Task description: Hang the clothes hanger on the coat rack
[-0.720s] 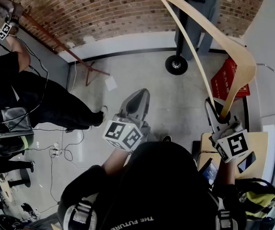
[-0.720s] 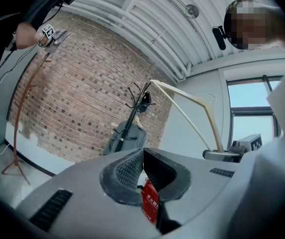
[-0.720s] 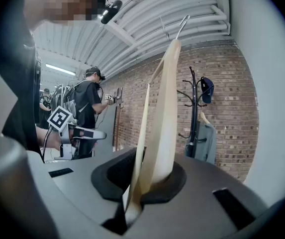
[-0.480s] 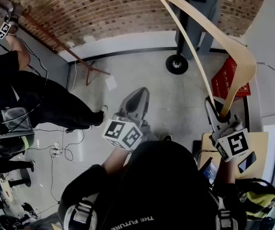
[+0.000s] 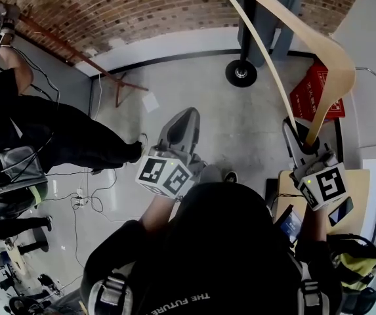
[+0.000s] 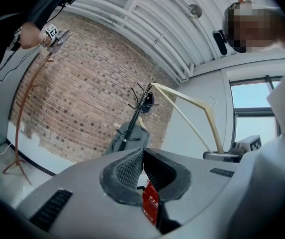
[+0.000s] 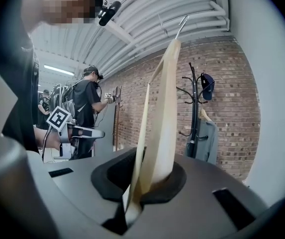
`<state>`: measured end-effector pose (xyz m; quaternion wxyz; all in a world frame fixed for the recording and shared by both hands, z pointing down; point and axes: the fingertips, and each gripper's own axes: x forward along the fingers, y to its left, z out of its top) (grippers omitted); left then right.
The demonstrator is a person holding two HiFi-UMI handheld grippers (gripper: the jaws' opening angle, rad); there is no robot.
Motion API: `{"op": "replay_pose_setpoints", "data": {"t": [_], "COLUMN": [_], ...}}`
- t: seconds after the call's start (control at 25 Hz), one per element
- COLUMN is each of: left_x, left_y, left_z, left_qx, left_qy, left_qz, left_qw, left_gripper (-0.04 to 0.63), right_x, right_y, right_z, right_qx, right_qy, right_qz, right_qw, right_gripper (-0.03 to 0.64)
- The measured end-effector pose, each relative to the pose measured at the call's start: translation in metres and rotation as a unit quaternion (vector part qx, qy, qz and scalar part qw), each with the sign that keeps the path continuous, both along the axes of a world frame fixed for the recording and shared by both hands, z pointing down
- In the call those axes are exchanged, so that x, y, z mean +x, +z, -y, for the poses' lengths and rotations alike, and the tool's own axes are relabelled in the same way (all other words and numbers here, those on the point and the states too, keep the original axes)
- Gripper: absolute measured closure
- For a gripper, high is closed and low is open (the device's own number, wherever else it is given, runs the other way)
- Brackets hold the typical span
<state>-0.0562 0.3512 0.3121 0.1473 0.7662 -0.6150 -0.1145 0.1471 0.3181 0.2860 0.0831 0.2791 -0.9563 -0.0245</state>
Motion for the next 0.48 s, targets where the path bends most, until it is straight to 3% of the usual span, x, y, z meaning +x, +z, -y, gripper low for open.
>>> {"op": "replay_pose_setpoints", "data": {"t": [0.48], "left_x": [-0.025], "left_y": [0.015], "left_z": [0.050], "left_qx": [-0.020], "left_qy": [0.018], "left_qz": [-0.002], "left_qw": [0.9996], "left_gripper": [0.574], "right_x": [-0.031], "right_y": [0.012], "right_z": [0.048], "right_qx": [-0.018], "right_qy": [0.016], "right_qz": [-0.006], "right_qw": [1.000], "right_gripper": [0.583]}}
